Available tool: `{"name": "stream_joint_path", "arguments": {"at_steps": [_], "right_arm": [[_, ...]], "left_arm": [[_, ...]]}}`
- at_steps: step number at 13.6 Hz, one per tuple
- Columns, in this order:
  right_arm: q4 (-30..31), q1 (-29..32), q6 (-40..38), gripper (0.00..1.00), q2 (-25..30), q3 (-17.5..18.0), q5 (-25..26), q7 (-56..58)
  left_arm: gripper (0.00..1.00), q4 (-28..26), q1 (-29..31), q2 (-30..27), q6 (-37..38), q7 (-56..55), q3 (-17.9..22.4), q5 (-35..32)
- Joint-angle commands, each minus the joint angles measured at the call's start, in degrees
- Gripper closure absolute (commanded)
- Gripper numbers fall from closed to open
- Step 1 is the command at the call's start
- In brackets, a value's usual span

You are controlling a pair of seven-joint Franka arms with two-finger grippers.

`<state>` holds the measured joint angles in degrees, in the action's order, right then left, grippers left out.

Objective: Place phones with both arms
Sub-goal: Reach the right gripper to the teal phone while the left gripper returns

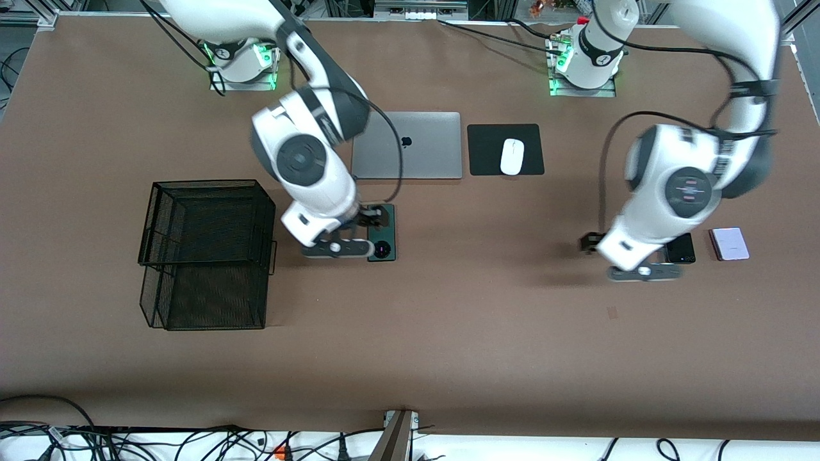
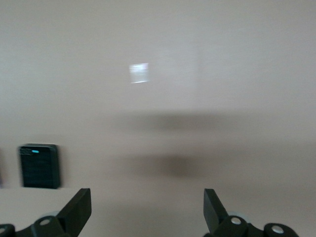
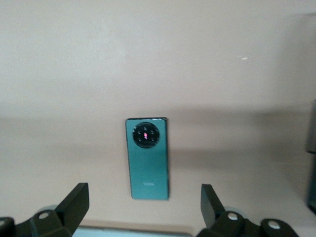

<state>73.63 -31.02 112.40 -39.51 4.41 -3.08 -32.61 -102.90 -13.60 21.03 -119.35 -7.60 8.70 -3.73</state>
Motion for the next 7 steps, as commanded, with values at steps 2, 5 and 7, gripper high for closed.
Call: {"name": "stream_joint_path", "arguments": {"at_steps": [2,5,7], "right_arm": [[1.06,-2.90,1.59,0.00,-4.08,-0.63,-0.70,0.80],[7.03,-3.00,9.38,0.00,-4.43,-0.64,-0.61,3.68],[11.52,-3.08,16.50,0.00,-4.52,-0.64,-0.61,6.93]], "left_arm": [[0.00,-4.15,7.08,-2.05,-2.63,8.47,-1.23,-1.19],[0.00,-8.88,13.23,-2.40,-10.52,15.93,-1.31,-1.01],[0.00,-11.44,17.01,-2.23,-15.01,19.71,-1.31,-0.66]]}}
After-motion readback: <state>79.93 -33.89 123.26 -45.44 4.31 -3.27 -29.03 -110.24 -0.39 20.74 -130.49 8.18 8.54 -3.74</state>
